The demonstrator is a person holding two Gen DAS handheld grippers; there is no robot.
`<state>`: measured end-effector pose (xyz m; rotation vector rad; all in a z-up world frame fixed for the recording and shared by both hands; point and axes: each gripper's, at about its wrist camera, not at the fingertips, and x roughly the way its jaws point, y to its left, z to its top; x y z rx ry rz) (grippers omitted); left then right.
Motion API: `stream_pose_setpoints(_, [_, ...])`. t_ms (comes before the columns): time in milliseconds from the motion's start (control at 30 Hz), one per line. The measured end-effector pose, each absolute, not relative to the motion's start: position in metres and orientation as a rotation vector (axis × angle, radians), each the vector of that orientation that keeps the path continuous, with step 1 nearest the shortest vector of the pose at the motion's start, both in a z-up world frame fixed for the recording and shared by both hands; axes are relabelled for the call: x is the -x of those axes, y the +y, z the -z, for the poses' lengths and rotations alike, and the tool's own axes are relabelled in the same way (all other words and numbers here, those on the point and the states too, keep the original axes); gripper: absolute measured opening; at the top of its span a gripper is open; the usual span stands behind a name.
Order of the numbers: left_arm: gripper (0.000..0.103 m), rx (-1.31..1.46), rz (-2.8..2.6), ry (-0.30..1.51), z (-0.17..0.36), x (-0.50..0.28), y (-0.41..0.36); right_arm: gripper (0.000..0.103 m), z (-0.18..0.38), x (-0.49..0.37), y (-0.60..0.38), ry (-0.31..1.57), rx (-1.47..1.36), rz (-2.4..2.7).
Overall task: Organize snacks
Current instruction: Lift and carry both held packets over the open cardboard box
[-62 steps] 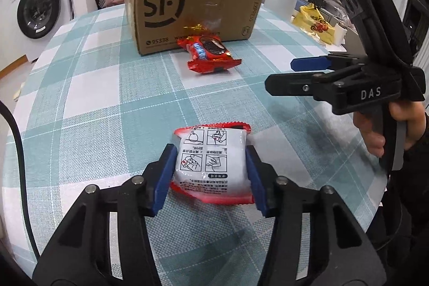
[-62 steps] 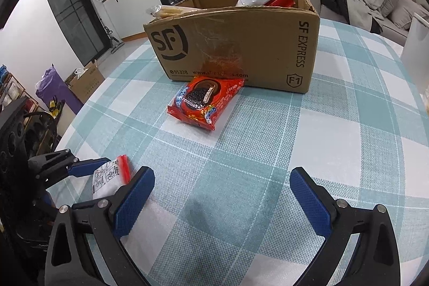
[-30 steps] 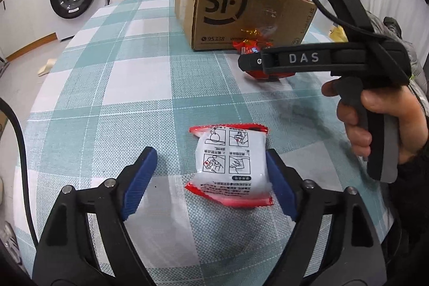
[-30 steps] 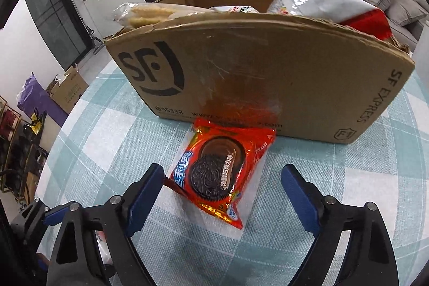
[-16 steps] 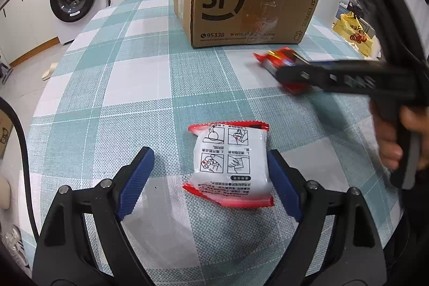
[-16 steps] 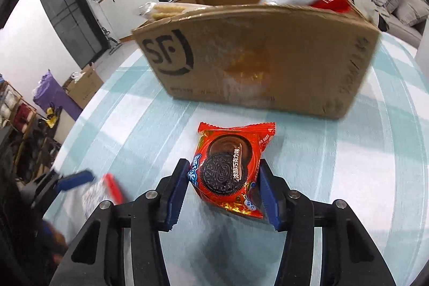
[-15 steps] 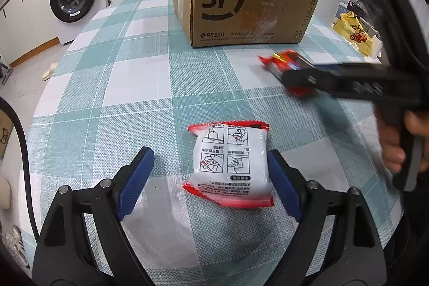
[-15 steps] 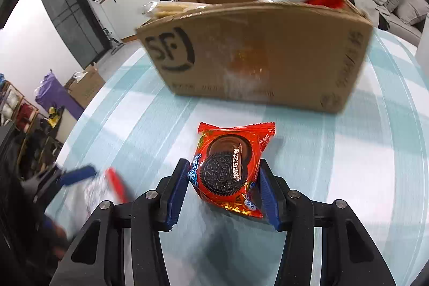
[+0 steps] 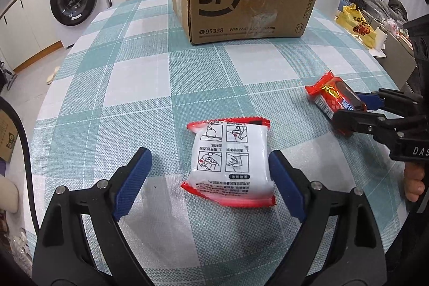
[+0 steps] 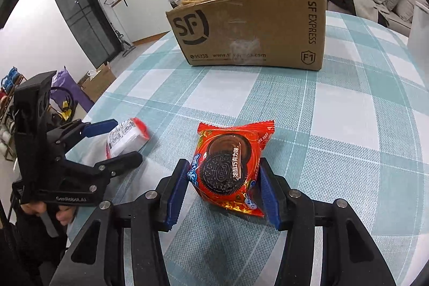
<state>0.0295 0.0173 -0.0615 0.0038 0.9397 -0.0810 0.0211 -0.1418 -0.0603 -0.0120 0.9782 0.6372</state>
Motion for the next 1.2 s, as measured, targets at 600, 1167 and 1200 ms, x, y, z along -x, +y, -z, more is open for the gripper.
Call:
stream_pose_setpoints(600, [0.045, 0.04, 0.14, 0.841, 0.043, -0.019, 0.011, 0.051, 0.058, -0.013, -0.143, 0.943, 0.045, -0.612])
stream_pose_setpoints(1167, [0.045, 0.045, 0.122, 0.774, 0.017, -0.023, 0.006, 0.051, 0.029, -0.01, -0.153, 0.837, 0.003, -0.623])
stream_pose_setpoints(1200, [0.045, 0.044, 0.124, 0.769, 0.014, -0.023, 0.006, 0.051, 0.027, -0.01, -0.153, 0.831, 0.002, -0.622])
